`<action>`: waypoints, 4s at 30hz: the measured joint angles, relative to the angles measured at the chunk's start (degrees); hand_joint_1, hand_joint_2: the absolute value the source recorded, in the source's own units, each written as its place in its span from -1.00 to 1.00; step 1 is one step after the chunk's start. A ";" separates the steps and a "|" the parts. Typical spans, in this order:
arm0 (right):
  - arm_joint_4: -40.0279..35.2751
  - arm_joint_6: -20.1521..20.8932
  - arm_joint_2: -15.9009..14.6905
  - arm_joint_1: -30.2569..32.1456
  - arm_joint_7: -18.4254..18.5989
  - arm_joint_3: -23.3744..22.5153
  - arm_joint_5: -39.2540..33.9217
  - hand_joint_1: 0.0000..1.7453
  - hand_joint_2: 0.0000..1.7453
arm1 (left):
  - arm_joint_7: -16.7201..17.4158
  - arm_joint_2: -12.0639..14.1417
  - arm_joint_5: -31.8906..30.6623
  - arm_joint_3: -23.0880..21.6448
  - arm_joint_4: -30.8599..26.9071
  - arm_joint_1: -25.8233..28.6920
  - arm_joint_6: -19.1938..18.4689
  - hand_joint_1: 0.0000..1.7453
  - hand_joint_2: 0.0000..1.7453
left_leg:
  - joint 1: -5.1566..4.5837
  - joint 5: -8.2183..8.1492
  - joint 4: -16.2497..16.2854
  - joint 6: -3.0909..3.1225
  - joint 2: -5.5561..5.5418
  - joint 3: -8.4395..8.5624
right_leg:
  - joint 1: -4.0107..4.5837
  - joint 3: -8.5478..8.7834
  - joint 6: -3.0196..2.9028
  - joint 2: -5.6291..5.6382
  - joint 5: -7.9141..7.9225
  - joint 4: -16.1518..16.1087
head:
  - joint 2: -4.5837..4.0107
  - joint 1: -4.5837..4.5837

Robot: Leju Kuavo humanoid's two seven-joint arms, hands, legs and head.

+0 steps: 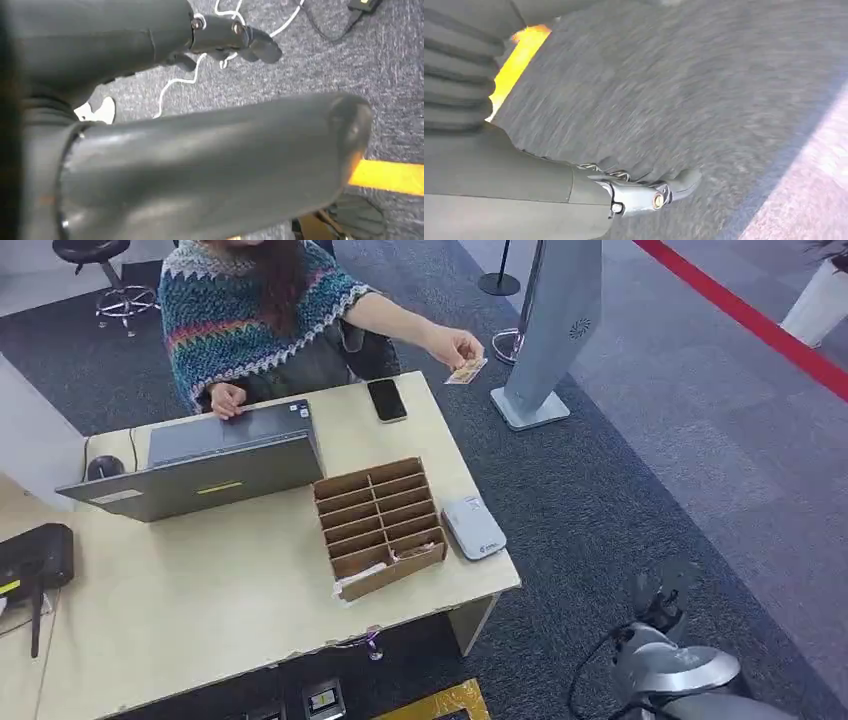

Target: Pass the card to the sensor for recognition and then transmit it.

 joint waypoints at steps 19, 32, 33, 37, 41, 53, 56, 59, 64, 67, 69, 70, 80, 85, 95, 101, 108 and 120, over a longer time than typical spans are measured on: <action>-66.53 -11.93 -1.90 2.19 29.43 45.61 -11.37 -1.00 1.00 | -2.14 -0.59 1.66 -0.72 -0.02 -0.55 0.96 -1.00 -1.00 | -0.33 0.16 -0.03 0.35 -0.32 -0.17 | -0.30 0.04 0.24 -0.36 -0.01 0.16 | 0.00 0.00; -86.02 -0.36 -15.98 -8.55 42.48 82.68 24.47 -1.00 1.00 | -0.33 -0.52 -1.33 -4.20 -0.02 -2.22 0.63 -1.00 -1.00 | -0.33 0.19 -0.03 0.33 -0.41 -0.28 | -0.29 -0.02 0.25 -0.38 0.00 0.17 | 0.00 0.00; -86.30 1.02 -16.43 -9.82 42.43 85.78 26.23 -1.00 1.00 | -0.13 -0.52 -1.61 -4.28 -0.02 -2.49 0.42 -1.00 -1.00 | -0.31 0.22 -0.03 0.33 -0.47 -0.29 | -0.28 -0.02 0.25 -0.45 0.00 0.16 | 0.00 0.04; -86.26 7.41 -16.76 -14.50 41.52 97.15 30.01 -1.00 1.00 | 0.52 -0.50 -2.56 -5.16 -0.15 -3.06 -0.17 -1.00 -1.00 | -0.30 0.25 -0.03 0.33 -0.60 -0.38 | -0.26 -0.04 0.24 -0.60 0.00 0.17 | 0.00 0.00; -84.14 13.90 -16.00 -19.44 40.01 109.45 32.16 -1.00 1.00 | 1.14 -0.44 -3.39 -5.64 -0.22 -3.77 -0.57 -1.00 -1.00 | -0.23 0.26 -0.04 0.32 -0.70 -0.46 | -0.20 -0.05 0.24 -0.69 -0.01 0.18 | 0.00 0.02; -68.58 18.14 -8.92 -27.90 37.41 132.60 28.31 -1.00 1.00 | 1.14 -0.26 -3.63 -5.66 -0.55 -3.93 -1.00 -1.00 -1.00 | -0.22 0.26 -0.03 0.31 -0.73 -0.51 | -0.19 -0.14 0.23 -0.72 -0.02 0.15 | 0.00 0.06; -64.29 18.97 -7.06 -29.14 36.84 136.37 27.00 -1.00 1.00 | 1.14 0.00 -3.56 -5.66 -0.63 -3.81 -0.96 -1.00 -1.00 | -0.21 0.27 -0.03 0.31 -0.69 -0.48 | -0.19 -0.15 0.23 -0.66 -0.02 0.15 | 0.00 0.04; -62.54 19.24 -5.97 -29.21 36.56 137.59 26.08 -1.00 1.00 | 1.14 0.15 -3.21 -5.64 -0.63 -3.52 -0.94 -1.00 -1.00 | -0.22 0.27 -0.03 0.30 -0.72 -0.50 | -0.19 -0.17 0.23 -0.68 -0.02 0.16 | 0.00 0.06; -60.03 19.19 -4.85 -29.39 36.42 139.45 24.73 -1.00 1.00 | 1.14 0.20 -2.97 -5.64 -0.63 -3.23 -0.87 -1.00 -1.00 | -0.22 0.27 -0.03 0.30 -0.69 -0.50 | -0.19 -0.18 0.23 -0.65 -0.02 0.15 | 0.00 0.06; -58.69 19.02 -4.20 -29.62 36.29 140.22 24.57 -1.00 1.00 | 1.14 0.22 -2.93 -5.64 -0.63 -3.12 -0.89 -1.00 -1.00 | -0.22 0.27 -0.03 0.30 -0.68 -0.49 | -0.20 -0.19 0.23 -0.64 -0.02 0.15 | 0.00 0.06; -58.06 18.67 -4.06 -29.67 36.03 140.52 24.38 -1.00 1.00 | 1.11 0.22 -2.86 -5.64 -0.63 -3.12 -0.89 -1.00 -1.00 | -0.22 0.27 -0.03 0.30 -0.69 -0.49 | -0.20 -0.18 0.23 -0.65 -0.02 0.15 | 0.00 0.06; -57.76 18.56 -3.74 -29.73 35.88 140.70 24.31 -1.00 1.00 | 1.07 0.22 -2.86 -5.64 -0.63 -3.12 -0.87 -1.00 -1.00 | -0.22 0.27 -0.03 0.30 -0.68 -0.49 | -0.20 -0.18 0.23 -0.65 -0.02 0.16 | 0.00 0.06; -56.01 17.84 -2.43 -30.04 35.92 140.94 23.70 -1.00 1.00 | 1.05 0.20 -2.86 -5.64 -0.63 -3.12 -0.37 -1.00 -1.00 | -0.22 0.27 -0.02 0.29 -0.67 -0.48 | -0.19 -0.19 0.23 -0.63 -0.02 0.16 | 0.00 0.06; -55.53 17.55 -2.29 -30.24 36.18 140.87 23.35 -1.00 1.00 | 1.05 0.22 -2.86 -5.64 -0.63 -3.03 -0.17 -1.00 -1.00 | -0.22 0.27 -0.02 0.30 -0.67 -0.48 | -0.20 -0.19 0.23 -0.63 -0.02 0.15 | 0.00 0.06; -55.15 17.75 -2.56 -30.36 36.66 138.84 19.72 -1.00 1.00 | -0.02 0.22 -2.36 -5.57 -0.63 -2.51 0.00 -1.00 -1.00 | -0.22 0.27 -0.01 0.29 -0.63 -0.43 | -0.20 -0.19 0.23 -0.59 -0.02 0.15 | 0.00 0.06; -56.62 18.19 -4.61 -30.34 36.73 136.48 16.40 -1.00 1.00 | -0.42 0.24 -1.84 -5.46 -0.63 -2.05 -0.02 -1.00 -1.00 | -0.22 0.27 0.00 0.29 -0.61 -0.42 | -0.20 -0.20 0.23 -0.56 -0.02 0.15 | 0.00 0.06; -59.18 20.61 -6.97 -29.93 36.45 134.95 14.24 -1.00 1.00 | -0.61 0.42 -1.68 -5.44 -0.63 -1.57 -0.11 -1.00 -1.00 | -0.22 0.27 0.00 0.29 -0.58 -0.39 | -0.20 -0.20 0.23 -0.51 -0.02 0.14 | 0.00 0.06; -61.89 24.13 -10.27 -28.17 36.77 133.59 11.42 -1.00 1.00 | -0.61 0.57 -1.90 -5.44 -0.66 -1.59 -0.33 -1.00 -1.00 | -0.22 0.27 0.00 0.30 -0.55 -0.38 | -0.20 -0.20 0.22 -0.47 -0.01 0.14 | 0.00 0.04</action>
